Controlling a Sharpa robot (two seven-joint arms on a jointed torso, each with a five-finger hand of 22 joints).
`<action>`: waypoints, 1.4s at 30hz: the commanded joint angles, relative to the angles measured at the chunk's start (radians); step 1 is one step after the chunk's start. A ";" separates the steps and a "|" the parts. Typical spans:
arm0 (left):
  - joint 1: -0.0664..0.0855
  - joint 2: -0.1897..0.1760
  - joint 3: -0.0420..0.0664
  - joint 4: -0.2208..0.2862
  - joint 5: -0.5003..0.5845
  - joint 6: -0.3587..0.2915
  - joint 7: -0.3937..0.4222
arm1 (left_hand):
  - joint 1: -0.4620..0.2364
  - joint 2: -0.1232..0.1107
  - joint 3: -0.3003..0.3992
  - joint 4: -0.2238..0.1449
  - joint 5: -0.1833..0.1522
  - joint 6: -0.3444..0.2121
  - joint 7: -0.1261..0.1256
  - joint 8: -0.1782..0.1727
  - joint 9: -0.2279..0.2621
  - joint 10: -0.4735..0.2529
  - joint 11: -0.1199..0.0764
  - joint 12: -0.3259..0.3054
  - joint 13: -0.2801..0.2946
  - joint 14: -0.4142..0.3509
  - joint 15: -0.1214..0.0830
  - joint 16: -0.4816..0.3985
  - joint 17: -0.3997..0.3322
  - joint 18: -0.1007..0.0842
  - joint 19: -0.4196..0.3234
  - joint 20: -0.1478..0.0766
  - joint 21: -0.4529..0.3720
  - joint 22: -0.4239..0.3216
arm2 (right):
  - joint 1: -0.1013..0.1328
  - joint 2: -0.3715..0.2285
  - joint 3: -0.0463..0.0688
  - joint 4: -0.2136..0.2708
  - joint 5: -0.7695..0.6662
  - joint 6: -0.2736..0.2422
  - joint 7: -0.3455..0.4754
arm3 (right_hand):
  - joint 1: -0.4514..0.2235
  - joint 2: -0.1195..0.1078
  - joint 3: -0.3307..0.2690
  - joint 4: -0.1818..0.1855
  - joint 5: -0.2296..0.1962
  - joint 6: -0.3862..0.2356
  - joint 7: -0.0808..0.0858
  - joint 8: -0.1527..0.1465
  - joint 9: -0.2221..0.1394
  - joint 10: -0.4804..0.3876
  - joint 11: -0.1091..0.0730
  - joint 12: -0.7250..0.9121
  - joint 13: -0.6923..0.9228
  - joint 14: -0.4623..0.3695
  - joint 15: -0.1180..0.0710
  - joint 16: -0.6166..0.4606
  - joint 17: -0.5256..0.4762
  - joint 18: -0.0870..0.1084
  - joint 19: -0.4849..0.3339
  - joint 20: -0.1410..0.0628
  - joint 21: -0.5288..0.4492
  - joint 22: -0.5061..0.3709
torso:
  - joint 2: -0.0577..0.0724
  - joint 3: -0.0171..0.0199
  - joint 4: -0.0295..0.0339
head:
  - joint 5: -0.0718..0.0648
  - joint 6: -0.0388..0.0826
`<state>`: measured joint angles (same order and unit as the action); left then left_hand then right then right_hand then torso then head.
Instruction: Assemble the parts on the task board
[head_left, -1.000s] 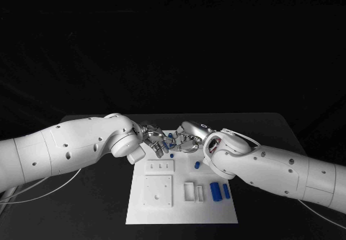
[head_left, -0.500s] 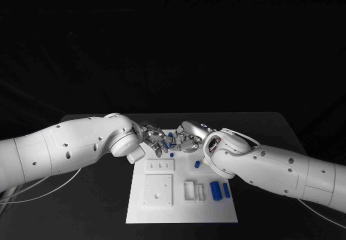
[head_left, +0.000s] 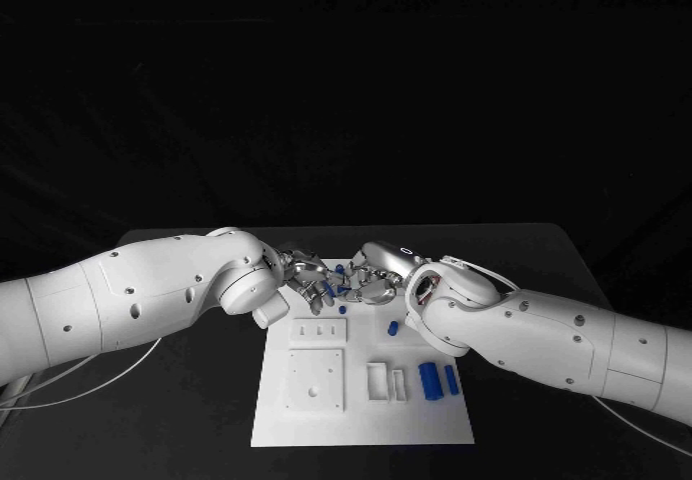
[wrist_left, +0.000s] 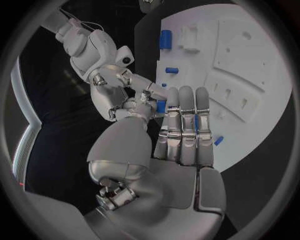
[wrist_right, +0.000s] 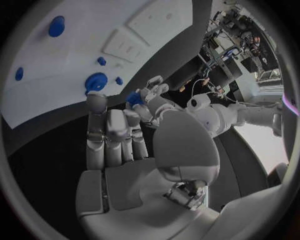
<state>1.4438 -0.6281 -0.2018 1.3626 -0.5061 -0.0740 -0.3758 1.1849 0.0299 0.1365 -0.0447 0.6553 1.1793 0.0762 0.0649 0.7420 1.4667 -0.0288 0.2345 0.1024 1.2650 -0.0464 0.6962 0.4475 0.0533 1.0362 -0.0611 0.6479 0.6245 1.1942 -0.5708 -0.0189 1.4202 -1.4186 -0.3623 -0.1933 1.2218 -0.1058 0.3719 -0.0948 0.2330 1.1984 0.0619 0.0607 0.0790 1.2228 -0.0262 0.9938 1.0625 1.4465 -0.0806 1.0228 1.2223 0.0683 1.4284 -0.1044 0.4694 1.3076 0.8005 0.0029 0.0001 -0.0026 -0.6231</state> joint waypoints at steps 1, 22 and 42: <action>0.001 0.000 0.001 0.003 0.013 0.003 0.012 | -0.008 0.003 0.083 -0.091 0.003 0.074 -0.067 0.001 0.032 0.044 -0.006 0.008 0.001 0.000 -0.006 0.008 0.002 -0.010 0.001 -0.008 0.005 0.003 | -0.003 -0.002 -0.002 -0.010 0.012 0.005 0.003 | -0.017 -0.015 -0.026 0.009 0.028 -0.060 0.020 0.002 -0.011 -0.021 0.012 -0.028 -0.023 -0.016 0.006 -0.031 -0.020 0.008 -0.016 0.008 -0.055 0.035 | 0.000 0.0005 0.0001 | 0.000 -0.002; -0.001 -0.011 -0.001 0.006 -0.091 -0.027 -0.047 | -0.023 0.004 0.080 -0.115 0.006 0.108 -0.078 0.002 0.025 0.046 -0.017 0.065 0.014 0.021 -0.016 0.036 0.022 -0.011 0.009 -0.018 0.025 0.029 | -0.011 -0.059 -0.004 0.003 0.169 -0.069 0.144 | 0.035 -0.028 -0.514 0.268 0.095 -0.206 0.055 0.003 -0.013 -0.114 0.046 -0.050 -0.212 -0.076 0.034 -0.113 -0.138 0.031 -0.004 0.040 -0.317 0.005 | 0.001 0.0007 0.0012 | 0.001 -0.009; -0.017 -0.010 -0.036 -0.017 -0.302 -0.108 -0.135 | -0.040 -0.004 0.077 -0.141 0.038 0.129 -0.090 0.001 0.002 0.045 -0.044 0.242 0.127 0.030 -0.045 0.194 0.127 -0.022 0.013 -0.049 0.123 0.124 | 0.010 -0.217 0.036 0.008 0.480 -0.078 0.274 | 0.014 0.069 -0.561 0.118 0.266 -0.177 0.048 0.002 -0.013 -0.117 0.039 -0.043 -0.222 -0.076 0.029 -0.100 -0.135 0.027 0.008 0.035 -0.341 0.017 | -0.003 0.0061 -0.0054 | 0.015 -0.027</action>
<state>1.4306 -0.6432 -0.2378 1.3489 -0.7314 -0.1411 -0.4813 1.1521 0.0237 0.1445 -0.1106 0.6902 1.2028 0.0860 0.0600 0.7445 1.4845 -0.0474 0.4751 0.2274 1.2936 -0.0857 0.8869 0.5732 0.0421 1.0487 -0.1022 0.7650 0.7474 1.1990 -0.7858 0.0152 1.4357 -1.0439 -0.4215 0.0328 1.2351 -0.0442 -0.1884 0.0272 0.4954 1.0143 0.1086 0.0660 0.0664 1.1113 0.0179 0.9444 0.8423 1.3729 -0.0460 0.9196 1.0865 0.0922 1.4332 -0.0695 0.1333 1.3079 0.7977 0.0080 -0.0055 0.0137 -0.6464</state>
